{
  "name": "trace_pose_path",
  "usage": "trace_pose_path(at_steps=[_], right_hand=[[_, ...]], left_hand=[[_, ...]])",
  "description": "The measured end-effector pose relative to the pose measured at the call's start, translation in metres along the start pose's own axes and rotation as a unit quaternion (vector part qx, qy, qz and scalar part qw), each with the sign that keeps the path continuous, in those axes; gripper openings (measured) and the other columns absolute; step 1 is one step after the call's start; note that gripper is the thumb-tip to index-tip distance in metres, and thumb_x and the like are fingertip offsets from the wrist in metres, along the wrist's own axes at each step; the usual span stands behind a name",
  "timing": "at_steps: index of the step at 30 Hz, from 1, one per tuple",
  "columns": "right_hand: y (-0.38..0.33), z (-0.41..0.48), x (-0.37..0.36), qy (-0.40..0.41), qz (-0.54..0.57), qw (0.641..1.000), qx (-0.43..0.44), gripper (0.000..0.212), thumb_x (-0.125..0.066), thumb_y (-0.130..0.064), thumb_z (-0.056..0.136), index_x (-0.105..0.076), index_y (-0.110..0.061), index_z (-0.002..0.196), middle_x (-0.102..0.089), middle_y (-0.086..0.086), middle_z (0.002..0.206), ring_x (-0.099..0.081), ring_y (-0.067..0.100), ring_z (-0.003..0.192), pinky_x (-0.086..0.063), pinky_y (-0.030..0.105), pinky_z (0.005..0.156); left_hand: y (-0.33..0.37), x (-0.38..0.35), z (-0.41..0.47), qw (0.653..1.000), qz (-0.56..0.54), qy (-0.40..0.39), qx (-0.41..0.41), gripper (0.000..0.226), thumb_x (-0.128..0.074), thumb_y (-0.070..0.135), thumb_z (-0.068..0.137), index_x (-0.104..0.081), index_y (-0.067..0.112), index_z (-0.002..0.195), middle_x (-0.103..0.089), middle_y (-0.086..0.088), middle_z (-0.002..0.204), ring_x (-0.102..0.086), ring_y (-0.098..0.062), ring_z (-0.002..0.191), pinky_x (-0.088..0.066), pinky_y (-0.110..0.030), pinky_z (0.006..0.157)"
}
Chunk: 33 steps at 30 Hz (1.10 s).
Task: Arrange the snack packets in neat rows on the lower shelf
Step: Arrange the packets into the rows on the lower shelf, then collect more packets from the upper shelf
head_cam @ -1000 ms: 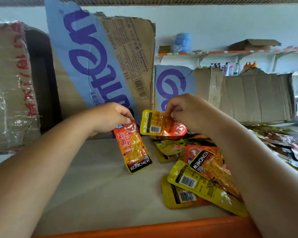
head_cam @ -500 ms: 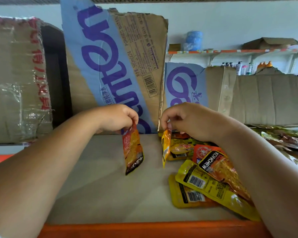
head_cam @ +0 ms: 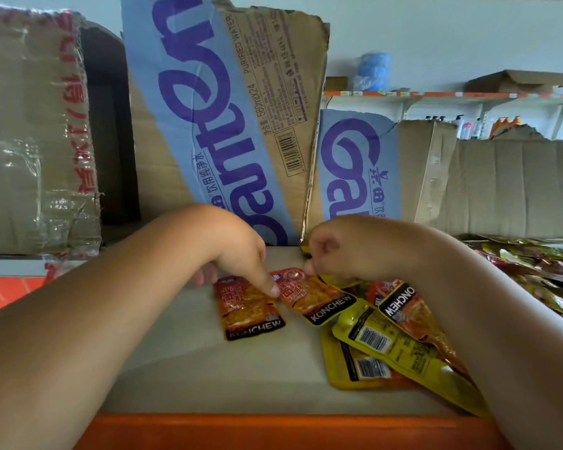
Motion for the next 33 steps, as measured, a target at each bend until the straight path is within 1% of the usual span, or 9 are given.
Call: trace_pose_path(at_steps=[4, 7, 10, 13, 15, 19, 23, 28, 33], right_hand=[[-0.021, -0.004, -0.020, -0.071, -0.081, 0.994, -0.006, 0.048, -0.069, -0.074, 0.073, -0.052, -0.029, 0.082, -0.057, -0.009, 0.087, -0.056, 0.010, 0.082, -0.038, 0.030, 0.066], [-0.036, -0.005, -0.025, -0.069, -0.125, 0.990, 0.019, 0.043, -0.071, -0.066, 0.078, -0.047, -0.031, 0.081, -0.053, -0.010, 0.086, -0.053, 0.009, 0.079, -0.039, 0.028, 0.064], [-0.043, -0.004, -0.026, -0.063, -0.119, 0.990, 0.037, 0.031, -0.071, -0.052, 0.081, -0.053, -0.033, 0.096, -0.058, -0.007, 0.093, -0.058, 0.014, 0.085, -0.051, 0.032, 0.073], [-0.041, -0.006, -0.020, -0.046, -0.106, 0.993, 0.030, 0.028, -0.069, -0.044, 0.083, -0.056, -0.027, 0.100, -0.058, -0.006, 0.093, -0.057, 0.013, 0.083, -0.047, 0.032, 0.068], [-0.037, -0.007, -0.012, -0.015, -0.096, 0.995, 0.024, 0.024, -0.067, -0.042, 0.082, -0.054, -0.027, 0.095, -0.056, -0.005, 0.089, -0.055, 0.013, 0.080, -0.042, 0.031, 0.064], [-0.023, -0.008, 0.004, 0.038, -0.058, 0.998, 0.003, 0.026, -0.068, -0.043, 0.076, -0.053, -0.030, 0.093, -0.058, -0.006, 0.089, -0.057, 0.016, 0.080, -0.046, 0.034, 0.065], [-0.018, -0.013, 0.015, 0.067, -0.035, 0.997, 0.007, 0.023, -0.070, -0.038, 0.075, -0.053, -0.032, 0.089, -0.060, -0.006, 0.093, -0.060, 0.018, 0.084, -0.053, 0.039, 0.074], [-0.021, -0.017, 0.028, 0.107, -0.039, 0.993, 0.023, 0.021, -0.072, -0.033, 0.077, -0.060, -0.032, 0.094, -0.062, -0.006, 0.100, -0.061, 0.018, 0.090, -0.054, 0.040, 0.083], [-0.035, -0.021, 0.037, 0.103, -0.075, 0.992, 0.025, 0.022, -0.073, -0.036, 0.079, -0.059, -0.038, 0.095, -0.055, -0.015, 0.097, -0.056, 0.011, 0.091, -0.050, 0.036, 0.080]], left_hand=[[0.003, 0.000, -0.001, 1.000, 0.016, 0.006, -0.026, 0.063, -0.083, 0.054, 0.079, -0.056, 0.035, 0.133, -0.060, -0.003, 0.122, -0.068, -0.024, 0.105, -0.064, -0.035, 0.076], [0.003, 0.003, 0.002, 0.998, 0.022, 0.009, -0.050, 0.059, -0.086, 0.047, 0.077, -0.054, 0.047, 0.127, -0.056, 0.004, 0.132, -0.062, -0.021, 0.115, -0.064, -0.040, 0.083], [0.001, 0.002, 0.002, 0.998, 0.039, 0.003, -0.040, 0.078, -0.085, 0.055, 0.075, -0.047, 0.049, 0.143, -0.049, 0.004, 0.146, -0.055, -0.023, 0.127, -0.062, -0.044, 0.088], [-0.006, -0.001, 0.000, 0.999, 0.048, -0.008, 0.006, 0.094, -0.086, 0.062, 0.069, -0.046, 0.036, 0.150, -0.051, -0.007, 0.146, -0.061, -0.029, 0.122, -0.064, -0.039, 0.072], [-0.008, -0.003, -0.002, 0.999, 0.030, -0.017, 0.024, 0.090, -0.090, 0.052, 0.071, -0.050, 0.026, 0.148, -0.059, -0.012, 0.136, -0.068, -0.031, 0.112, -0.063, -0.034, 0.063], [-0.009, 0.001, -0.003, 0.999, 0.039, 0.004, 0.026, 0.079, -0.090, 0.034, 0.075, -0.050, 0.023, 0.142, -0.065, -0.014, 0.120, -0.073, -0.032, 0.101, -0.064, -0.046, 0.083], [-0.003, -0.003, -0.006, 0.999, 0.039, 0.001, 0.008, 0.068, -0.089, 0.029, 0.074, -0.054, 0.022, 0.133, -0.060, -0.013, 0.124, -0.071, -0.033, 0.102, -0.063, -0.048, 0.086], [0.006, 0.004, -0.024, 0.997, -0.004, 0.049, -0.053, 0.051, -0.083, 0.028, 0.081, -0.055, 0.030, 0.123, -0.058, -0.001, 0.107, -0.068, -0.021, 0.087, -0.059, -0.031, 0.065], [-0.017, 0.003, -0.048, 0.982, -0.052, 0.149, -0.104, 0.046, -0.075, 0.032, 0.082, -0.054, 0.041, 0.122, -0.060, 0.008, 0.115, -0.063, -0.016, 0.101, -0.057, -0.040, 0.091]])
Point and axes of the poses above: each hand's wrist, its own z-axis towards the middle knuckle, its own x-axis out of the back of the hand, y = z × x, the point moved 9 cm from there along z, towards the middle knuckle
